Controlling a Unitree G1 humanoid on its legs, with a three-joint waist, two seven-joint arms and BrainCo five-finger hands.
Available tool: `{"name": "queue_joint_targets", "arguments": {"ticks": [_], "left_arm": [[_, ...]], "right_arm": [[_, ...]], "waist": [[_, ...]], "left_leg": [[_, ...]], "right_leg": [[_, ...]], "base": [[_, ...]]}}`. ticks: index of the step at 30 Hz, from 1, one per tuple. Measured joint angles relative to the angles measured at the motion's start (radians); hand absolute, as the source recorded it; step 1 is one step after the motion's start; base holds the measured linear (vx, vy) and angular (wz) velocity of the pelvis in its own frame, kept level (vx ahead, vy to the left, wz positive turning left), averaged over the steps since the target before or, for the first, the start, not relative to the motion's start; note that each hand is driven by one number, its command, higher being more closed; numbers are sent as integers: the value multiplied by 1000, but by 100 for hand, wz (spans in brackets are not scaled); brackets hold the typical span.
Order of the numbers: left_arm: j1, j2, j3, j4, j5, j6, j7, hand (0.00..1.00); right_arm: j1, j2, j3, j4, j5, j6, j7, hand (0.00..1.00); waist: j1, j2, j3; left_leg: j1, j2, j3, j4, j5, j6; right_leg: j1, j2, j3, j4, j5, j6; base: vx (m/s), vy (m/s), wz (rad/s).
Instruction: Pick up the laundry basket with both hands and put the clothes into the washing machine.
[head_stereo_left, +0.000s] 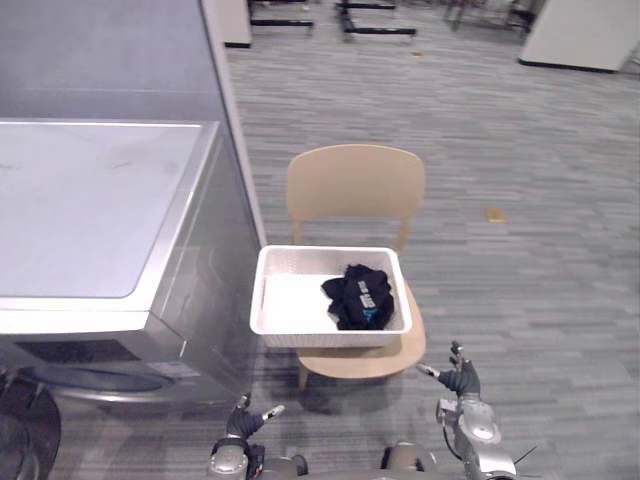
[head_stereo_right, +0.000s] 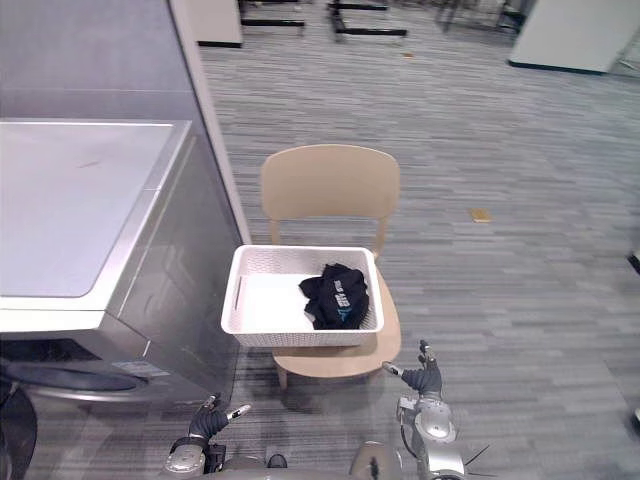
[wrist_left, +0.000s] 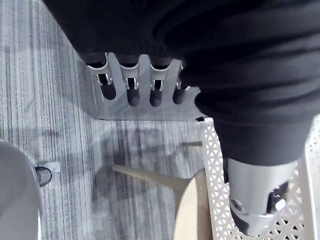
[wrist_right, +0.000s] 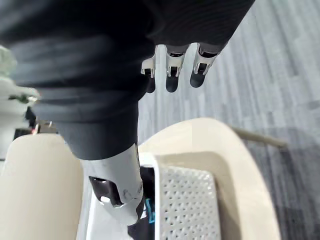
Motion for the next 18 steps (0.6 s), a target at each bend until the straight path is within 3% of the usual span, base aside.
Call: {"name": "queue_joint_targets", "arguments": {"ticks": [1,5,11,15,18], "left_arm": [[-10,5,-15,5,2,-4,0,0],[16,-22,-9,3,2,-21,0,0],[21,-9,-8,-2,31,-43,-2,0],[21,-6,-12,-10,36,-47,-4,0],[5,-6,-17,-31,39,-70,-14,0]], "right_arm": [[4,-6,-9,-45,-23,2,-11,0],[-27,-48,30,-202,-156,2,-18,0],[-66,-122,89,-273,-324,-5,-17,0],[-219,-192,180,-165,-398,-8,-16,0],[-406,-255,250,3,-465,1,-18,0]], "waist": [[-1,-12,2],[7,57,5],[7,48,7],[8,57,17],[27,70,66]], "left_leg": [[-3,-17,-41,1,-1,-13],[-29,49,-72,-15,1,-26],[-52,100,-145,-66,44,-92],[-115,94,-176,-65,75,-108],[-168,86,-198,-68,111,-109]], "right_leg": [[1,-3,12,-57,106,-6],[23,50,-47,-128,132,-41],[68,94,-142,-225,166,-72],[66,95,-177,-294,213,-75],[31,95,-205,-314,243,-83]], "base": [[156,-215,121],[104,-168,37],[40,-123,34],[-52,-14,26],[-134,-16,35]]}}
